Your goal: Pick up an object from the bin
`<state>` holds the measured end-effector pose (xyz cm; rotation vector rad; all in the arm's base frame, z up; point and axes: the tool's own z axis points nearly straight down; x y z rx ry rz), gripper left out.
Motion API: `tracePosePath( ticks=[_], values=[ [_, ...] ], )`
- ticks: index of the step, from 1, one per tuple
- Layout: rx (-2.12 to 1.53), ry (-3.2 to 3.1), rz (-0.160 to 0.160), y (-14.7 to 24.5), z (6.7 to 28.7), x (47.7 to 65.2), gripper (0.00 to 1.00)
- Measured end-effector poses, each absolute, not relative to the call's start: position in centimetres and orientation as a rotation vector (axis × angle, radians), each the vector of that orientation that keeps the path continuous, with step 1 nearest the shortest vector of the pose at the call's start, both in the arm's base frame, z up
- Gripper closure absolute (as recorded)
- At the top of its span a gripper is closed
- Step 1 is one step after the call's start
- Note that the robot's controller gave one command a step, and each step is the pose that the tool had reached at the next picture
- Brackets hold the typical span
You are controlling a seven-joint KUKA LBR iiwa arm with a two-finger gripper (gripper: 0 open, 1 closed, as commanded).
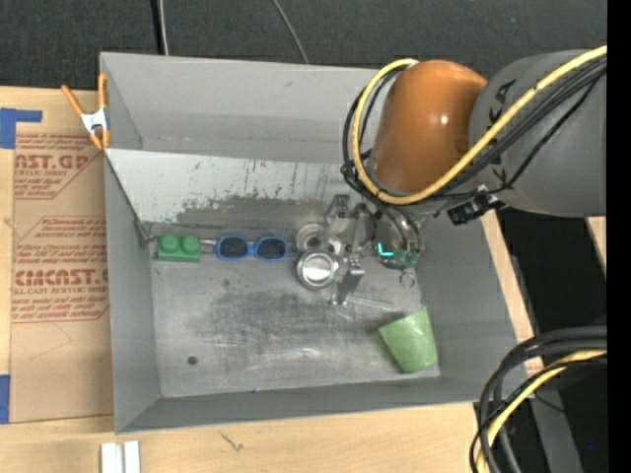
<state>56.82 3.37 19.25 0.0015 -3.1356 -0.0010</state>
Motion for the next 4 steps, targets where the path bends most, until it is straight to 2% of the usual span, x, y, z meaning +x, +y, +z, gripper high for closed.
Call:
tracePosePath(
  ticks=[1,2,3,4],
  values=[
    [-0.146,-3.147,-0.004,1.4,10.7,59.0,0.00],
    [-0.381,-3.117,-0.003,3.3,10.9,54.2,0.00],
    [-0.620,-3.079,-0.001,2.6,10.9,52.8,0.00],
    [-0.769,-3.054,-0.001,4.2,7.4,52.6,0.00]
  ],
)
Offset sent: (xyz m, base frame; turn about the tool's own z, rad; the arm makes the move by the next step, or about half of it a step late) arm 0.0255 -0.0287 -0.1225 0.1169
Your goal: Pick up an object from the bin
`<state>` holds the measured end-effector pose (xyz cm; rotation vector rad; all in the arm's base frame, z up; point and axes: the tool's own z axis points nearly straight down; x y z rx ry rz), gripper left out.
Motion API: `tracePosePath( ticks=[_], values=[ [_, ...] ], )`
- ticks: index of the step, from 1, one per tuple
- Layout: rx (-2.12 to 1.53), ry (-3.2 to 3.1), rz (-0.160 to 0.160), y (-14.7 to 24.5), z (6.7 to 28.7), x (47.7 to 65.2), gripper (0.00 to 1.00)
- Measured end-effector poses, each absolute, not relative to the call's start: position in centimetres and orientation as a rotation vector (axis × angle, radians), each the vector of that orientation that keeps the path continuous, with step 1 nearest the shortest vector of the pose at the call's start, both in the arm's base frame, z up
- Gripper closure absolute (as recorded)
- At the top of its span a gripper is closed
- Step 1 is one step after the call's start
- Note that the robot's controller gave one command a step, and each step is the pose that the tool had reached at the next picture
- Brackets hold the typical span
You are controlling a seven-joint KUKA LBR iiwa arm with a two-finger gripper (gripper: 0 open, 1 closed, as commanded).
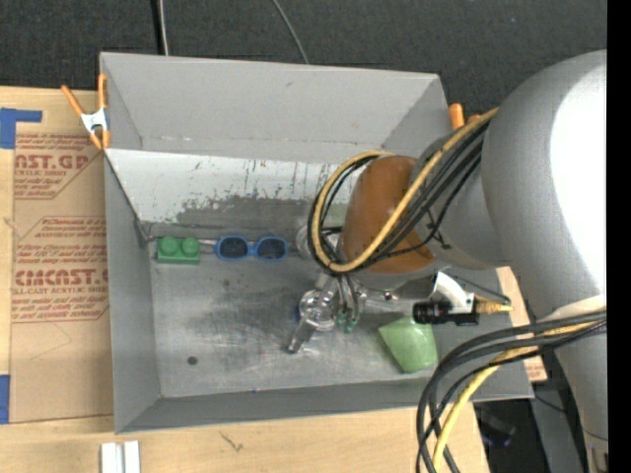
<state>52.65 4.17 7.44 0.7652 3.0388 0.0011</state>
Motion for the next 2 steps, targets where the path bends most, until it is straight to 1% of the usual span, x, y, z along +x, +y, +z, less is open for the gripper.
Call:
tracePosePath(
  ticks=[1,2],
  values=[
    [0.806,3.036,0.010,-1.50,7.53,58.04,0.00],
    [0.800,3.019,0.008,-1.48,7.70,58.24,1.00]
  ],
)
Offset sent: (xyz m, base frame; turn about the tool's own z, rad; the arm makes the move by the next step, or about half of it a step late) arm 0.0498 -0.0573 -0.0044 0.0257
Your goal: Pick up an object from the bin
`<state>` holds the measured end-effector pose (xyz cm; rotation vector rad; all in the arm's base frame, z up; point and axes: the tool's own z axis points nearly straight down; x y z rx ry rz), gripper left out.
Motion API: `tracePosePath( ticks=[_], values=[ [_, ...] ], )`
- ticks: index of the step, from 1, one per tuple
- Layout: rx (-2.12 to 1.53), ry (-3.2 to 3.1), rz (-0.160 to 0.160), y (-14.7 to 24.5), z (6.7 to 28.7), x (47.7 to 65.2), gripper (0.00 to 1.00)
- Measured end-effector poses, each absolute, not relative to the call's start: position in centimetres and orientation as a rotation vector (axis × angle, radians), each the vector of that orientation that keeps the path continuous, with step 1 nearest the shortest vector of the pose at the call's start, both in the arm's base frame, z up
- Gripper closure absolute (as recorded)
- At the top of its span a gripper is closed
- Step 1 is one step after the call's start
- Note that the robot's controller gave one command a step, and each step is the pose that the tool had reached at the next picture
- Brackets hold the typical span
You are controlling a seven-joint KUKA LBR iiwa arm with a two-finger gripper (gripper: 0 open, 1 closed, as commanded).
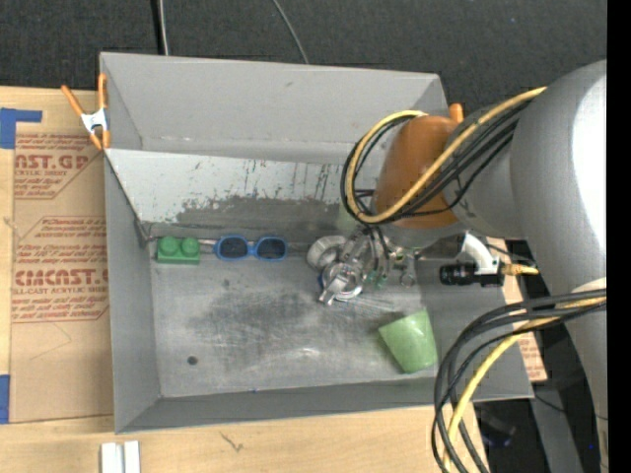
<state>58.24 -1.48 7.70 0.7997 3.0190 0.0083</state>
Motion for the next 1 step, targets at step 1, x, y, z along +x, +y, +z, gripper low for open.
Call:
tracePosePath(
  ticks=[1],
  values=[
    [0.800,3.029,0.004,-1.42,15.39,58.47,1.00]
  ],
)
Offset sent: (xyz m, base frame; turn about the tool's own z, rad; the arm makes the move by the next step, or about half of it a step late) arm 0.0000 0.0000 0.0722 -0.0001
